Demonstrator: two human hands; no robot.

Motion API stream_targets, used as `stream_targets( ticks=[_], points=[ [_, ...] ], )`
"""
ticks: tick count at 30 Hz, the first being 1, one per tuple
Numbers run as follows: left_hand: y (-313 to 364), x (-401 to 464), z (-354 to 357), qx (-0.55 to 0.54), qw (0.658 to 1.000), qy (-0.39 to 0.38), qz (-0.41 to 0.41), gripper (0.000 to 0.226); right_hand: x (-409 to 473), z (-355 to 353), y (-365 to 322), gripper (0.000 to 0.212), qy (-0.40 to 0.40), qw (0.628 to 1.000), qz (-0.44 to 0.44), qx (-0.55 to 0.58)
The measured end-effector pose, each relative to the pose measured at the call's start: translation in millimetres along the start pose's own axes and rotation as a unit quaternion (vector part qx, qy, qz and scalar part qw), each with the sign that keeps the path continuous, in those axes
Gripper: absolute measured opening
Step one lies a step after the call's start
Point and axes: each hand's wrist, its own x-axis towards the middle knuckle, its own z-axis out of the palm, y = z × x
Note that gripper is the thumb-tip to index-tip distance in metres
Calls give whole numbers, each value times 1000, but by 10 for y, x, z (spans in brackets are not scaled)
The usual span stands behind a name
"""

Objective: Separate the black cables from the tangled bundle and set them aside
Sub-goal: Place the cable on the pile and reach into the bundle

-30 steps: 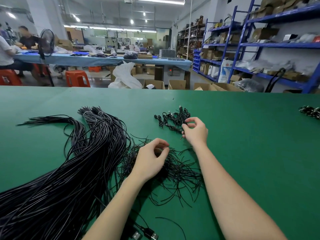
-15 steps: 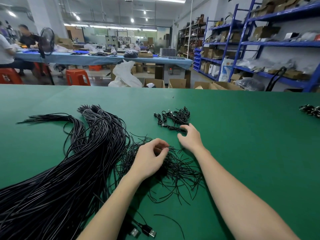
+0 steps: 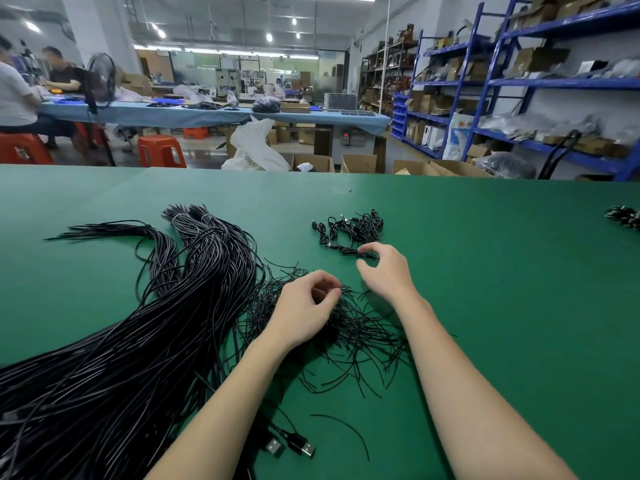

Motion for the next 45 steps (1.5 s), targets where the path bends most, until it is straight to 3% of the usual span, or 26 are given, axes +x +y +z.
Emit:
stream_targets(
  ticks=[5, 12, 16, 22, 26, 30, 36, 45],
  points=[
    [20, 18, 4, -2, 1000, 9, 13, 7, -567, 123, -89, 19, 38, 997, -45, 42],
    [67, 51, -84, -32, 998, 38, 49, 14, -959, 368, -58, 19, 83, 992, -90, 22],
    [1, 111, -239, 69, 993, 94, 35, 8, -954, 356, -80, 19, 110, 991, -75, 27],
    [-213, 91, -422, 295, 944, 135, -55, 14, -941, 455, -112, 18, 75, 994, -85, 4],
    [-327, 97, -543, 452, 874, 129, -122, 22, -922, 464, -102, 18, 65, 995, -81, 5],
    [-387, 95, -586, 516, 834, 94, -171, 29, -908, 475, -98, 18, 58, 995, -73, 21],
    [-405, 121, -565, 549, 812, 53, -188, 33, -913, 475, -87, 18, 63, 994, -73, 49],
    [-396, 118, -563, 540, 820, 41, -187, 31, -899, 477, -74, 17, 64, 993, -68, 72]
  ],
)
